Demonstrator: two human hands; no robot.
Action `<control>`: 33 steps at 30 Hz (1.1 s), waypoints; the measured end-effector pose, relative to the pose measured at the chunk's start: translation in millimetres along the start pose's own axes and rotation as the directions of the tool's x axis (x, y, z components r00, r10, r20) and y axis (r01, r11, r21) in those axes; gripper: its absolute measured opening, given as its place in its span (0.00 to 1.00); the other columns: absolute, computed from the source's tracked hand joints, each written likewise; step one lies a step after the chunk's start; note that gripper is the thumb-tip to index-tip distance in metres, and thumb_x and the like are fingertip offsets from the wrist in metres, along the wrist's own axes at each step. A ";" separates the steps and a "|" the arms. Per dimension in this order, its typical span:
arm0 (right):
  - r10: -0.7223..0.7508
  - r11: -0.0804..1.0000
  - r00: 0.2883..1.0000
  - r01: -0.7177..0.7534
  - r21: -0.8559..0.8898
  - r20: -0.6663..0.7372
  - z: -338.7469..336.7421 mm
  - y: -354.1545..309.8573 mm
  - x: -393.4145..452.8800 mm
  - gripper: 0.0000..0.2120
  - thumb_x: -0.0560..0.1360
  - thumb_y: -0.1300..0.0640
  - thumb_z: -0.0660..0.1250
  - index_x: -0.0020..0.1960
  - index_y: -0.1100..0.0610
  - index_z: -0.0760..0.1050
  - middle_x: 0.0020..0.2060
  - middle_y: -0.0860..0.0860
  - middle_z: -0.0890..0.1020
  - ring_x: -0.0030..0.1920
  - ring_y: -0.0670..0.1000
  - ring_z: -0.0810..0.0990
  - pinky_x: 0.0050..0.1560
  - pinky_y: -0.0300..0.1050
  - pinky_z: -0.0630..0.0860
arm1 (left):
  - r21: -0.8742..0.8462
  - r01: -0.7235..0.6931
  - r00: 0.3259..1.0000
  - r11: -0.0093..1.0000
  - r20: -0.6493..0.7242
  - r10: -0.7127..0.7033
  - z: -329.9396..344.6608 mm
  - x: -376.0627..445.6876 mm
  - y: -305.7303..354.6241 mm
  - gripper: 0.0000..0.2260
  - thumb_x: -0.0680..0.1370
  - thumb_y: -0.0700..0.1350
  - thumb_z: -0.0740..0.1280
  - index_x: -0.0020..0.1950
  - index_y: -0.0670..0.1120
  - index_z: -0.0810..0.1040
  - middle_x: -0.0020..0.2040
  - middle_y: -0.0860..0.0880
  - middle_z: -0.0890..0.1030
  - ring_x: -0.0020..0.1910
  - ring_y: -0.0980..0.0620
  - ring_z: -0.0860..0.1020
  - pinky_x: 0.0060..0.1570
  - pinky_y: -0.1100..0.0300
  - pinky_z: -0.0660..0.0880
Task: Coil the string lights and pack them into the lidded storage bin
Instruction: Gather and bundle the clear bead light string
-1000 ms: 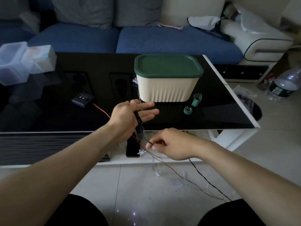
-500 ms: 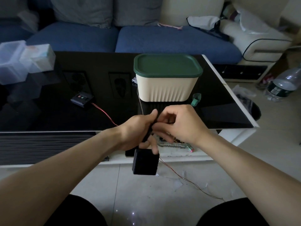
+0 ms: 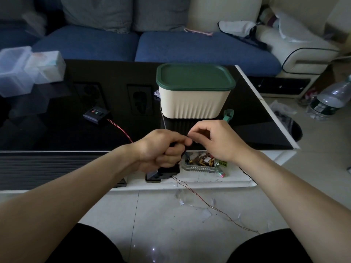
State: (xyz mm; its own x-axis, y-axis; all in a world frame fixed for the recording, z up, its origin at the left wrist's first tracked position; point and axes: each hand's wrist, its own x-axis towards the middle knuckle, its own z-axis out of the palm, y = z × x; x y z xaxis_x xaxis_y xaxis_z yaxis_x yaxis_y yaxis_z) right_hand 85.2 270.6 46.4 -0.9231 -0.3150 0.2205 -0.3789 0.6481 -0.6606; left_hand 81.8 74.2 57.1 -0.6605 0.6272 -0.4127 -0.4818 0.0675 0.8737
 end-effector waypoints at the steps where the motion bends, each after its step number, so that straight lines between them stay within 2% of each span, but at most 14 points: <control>1: 0.017 1.000 1.000 -0.017 0.002 0.013 1.2 0.4 -0.2 0.06 0.80 0.55 0.68 0.46 0.52 0.83 0.35 0.43 0.82 0.36 0.39 0.79 0.37 0.30 0.70 | -0.053 -0.029 0.999 0.998 -0.018 0.028 0.3 -0.8 0.9 0.11 0.83 0.41 0.53 0.44 0.43 0.71 0.23 0.52 0.60 0.17 0.57 0.55 0.20 0.64 0.48; 5: 0.205 0.977 0.971 -0.210 0.029 0.119 8.7 4.5 -1.2 0.10 0.84 0.55 0.61 0.50 0.53 0.80 0.32 0.48 0.83 0.27 0.41 0.76 0.32 0.38 0.72 | -0.268 -0.166 0.983 0.949 -0.127 0.135 -3.1 -2.4 6.3 0.12 0.83 0.41 0.51 0.42 0.45 0.69 0.23 0.53 0.60 0.16 0.58 0.56 0.20 0.62 0.47; 9: 0.318 0.944 0.903 -0.328 -0.014 0.290 20.8 1.2 -8.2 0.12 0.84 0.58 0.57 0.47 0.54 0.78 0.33 0.52 0.84 0.28 0.47 0.80 0.33 0.40 0.75 | -0.379 -0.337 0.924 0.862 -0.309 0.225 -7.1 -2.8 13.7 0.10 0.83 0.40 0.52 0.48 0.44 0.71 0.26 0.53 0.65 0.19 0.57 0.58 0.19 0.65 0.53; 13: 0.259 0.966 0.892 -0.243 -0.092 0.370 34.4 -19.7 -9.8 0.13 0.84 0.58 0.56 0.50 0.57 0.78 0.32 0.47 0.80 0.30 0.42 0.76 0.38 0.40 0.73 | -0.361 -0.417 0.869 0.834 -0.428 0.249 -7.8 -0.2 15.3 0.13 0.85 0.40 0.50 0.60 0.37 0.71 0.33 0.47 0.80 0.22 0.54 0.71 0.22 0.66 0.67; 15: 0.197 0.978 0.893 -0.147 -0.150 0.405 40.7 -30.6 -11.1 0.13 0.84 0.58 0.56 0.53 0.58 0.79 0.33 0.42 0.76 0.35 0.39 0.74 0.43 0.41 0.71 | -0.368 -0.422 0.868 0.829 -0.428 0.252 -4.8 -0.2 13.8 0.13 0.86 0.40 0.49 0.60 0.35 0.69 0.40 0.42 0.85 0.28 0.50 0.79 0.28 0.62 0.76; 18: 0.175 0.978 0.871 -0.102 -0.180 0.459 48.0 -38.3 -15.1 0.09 0.82 0.62 0.59 0.52 0.60 0.78 0.34 0.40 0.74 0.39 0.42 0.75 0.43 0.36 0.72 | -0.358 -0.349 0.911 0.866 -0.346 0.225 -2.2 -1.2 11.4 0.15 0.86 0.45 0.49 0.53 0.37 0.71 0.52 0.37 0.84 0.46 0.41 0.85 0.44 0.53 0.82; 21: 0.142 0.984 0.861 -0.067 -0.168 0.489 48.6 -44.5 -19.5 0.08 0.82 0.62 0.59 0.48 0.57 0.76 0.37 0.41 0.76 0.45 0.45 0.77 0.48 0.38 0.74 | -0.233 -0.160 0.963 0.959 -0.251 0.099 -2.9 -2.5 7.0 0.23 0.85 0.54 0.49 0.64 0.37 0.70 0.62 0.35 0.78 0.55 0.37 0.82 0.56 0.45 0.78; 23: 0.123 0.991 0.873 -0.081 -0.109 0.472 44.4 -48.2 -22.4 0.11 0.83 0.59 0.59 0.43 0.52 0.74 0.39 0.45 0.78 0.46 0.49 0.79 0.52 0.48 0.77 | -0.161 -0.062 0.970 0.985 -0.242 0.021 -1.4 -2.8 2.4 0.25 0.85 0.55 0.50 0.66 0.34 0.69 0.62 0.33 0.78 0.52 0.36 0.82 0.53 0.44 0.78; 24: 0.118 0.993 0.886 -0.099 -0.066 0.448 41.9 -49.0 -23.8 0.11 0.83 0.58 0.60 0.43 0.52 0.75 0.39 0.44 0.79 0.45 0.49 0.80 0.52 0.50 0.78 | -0.132 -0.034 0.973 0.991 -0.229 0.003 -0.6 -3.7 0.3 0.25 0.85 0.53 0.51 0.60 0.32 0.73 0.60 0.31 0.79 0.48 0.36 0.83 0.49 0.46 0.77; 26: 0.109 0.993 0.913 -0.114 -0.011 0.393 37.7 -48.6 -25.2 0.10 0.81 0.58 0.62 0.44 0.55 0.80 0.35 0.36 0.79 0.45 0.46 0.83 0.52 0.48 0.78 | -0.061 -0.018 0.980 0.998 -0.199 0.006 0.6 -4.5 -3.7 0.22 0.85 0.47 0.52 0.43 0.35 0.77 0.51 0.32 0.82 0.39 0.39 0.80 0.42 0.48 0.72; 27: 0.109 0.993 0.922 -0.114 -0.008 0.371 36.3 -48.2 -25.6 0.10 0.81 0.59 0.64 0.44 0.55 0.81 0.33 0.32 0.79 0.43 0.44 0.83 0.50 0.45 0.78 | -0.019 -0.026 0.981 0.999 -0.195 0.021 0.2 -3.4 -6.3 0.20 0.85 0.44 0.53 0.41 0.35 0.77 0.45 0.34 0.82 0.35 0.40 0.77 0.39 0.50 0.71; 28: 0.110 0.993 0.932 -0.113 -0.011 0.346 35.8 -47.4 -25.4 0.10 0.80 0.59 0.65 0.43 0.56 0.83 0.32 0.31 0.79 0.39 0.42 0.81 0.45 0.41 0.78 | 0.029 -0.035 0.978 0.999 -0.204 0.040 -0.4 -2.2 -8.5 0.17 0.84 0.41 0.55 0.43 0.33 0.76 0.42 0.35 0.80 0.35 0.40 0.76 0.37 0.51 0.71; 30: 0.089 0.996 0.961 -0.088 -0.017 0.263 35.8 -45.8 -25.1 0.09 0.77 0.59 0.68 0.40 0.56 0.83 0.28 0.41 0.80 0.31 0.44 0.77 0.34 0.38 0.73 | 0.110 -0.019 0.974 0.994 -0.223 0.043 -4.7 0.0 -11.9 0.08 0.82 0.37 0.58 0.52 0.35 0.75 0.44 0.35 0.76 0.41 0.39 0.74 0.39 0.52 0.71; 33: 0.108 0.993 0.984 -0.114 0.035 0.143 30.8 -44.1 -24.6 0.06 0.70 0.56 0.78 0.36 0.54 0.83 0.24 0.44 0.77 0.27 0.41 0.75 0.30 0.32 0.68 | 0.238 0.099 0.992 0.966 -0.102 -0.077 -6.4 -2.2 -14.0 0.10 0.82 0.36 0.57 0.49 0.34 0.76 0.44 0.35 0.78 0.40 0.41 0.79 0.39 0.53 0.73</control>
State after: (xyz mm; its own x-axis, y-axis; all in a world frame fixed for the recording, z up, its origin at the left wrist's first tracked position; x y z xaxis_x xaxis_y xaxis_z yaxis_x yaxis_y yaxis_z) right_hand 126.6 228.4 48.0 -0.9396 -0.3396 0.0431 -0.2690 0.6547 -0.7064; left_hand 86.3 66.9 44.1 -0.6770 0.5376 -0.5027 -0.3938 0.3125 0.8645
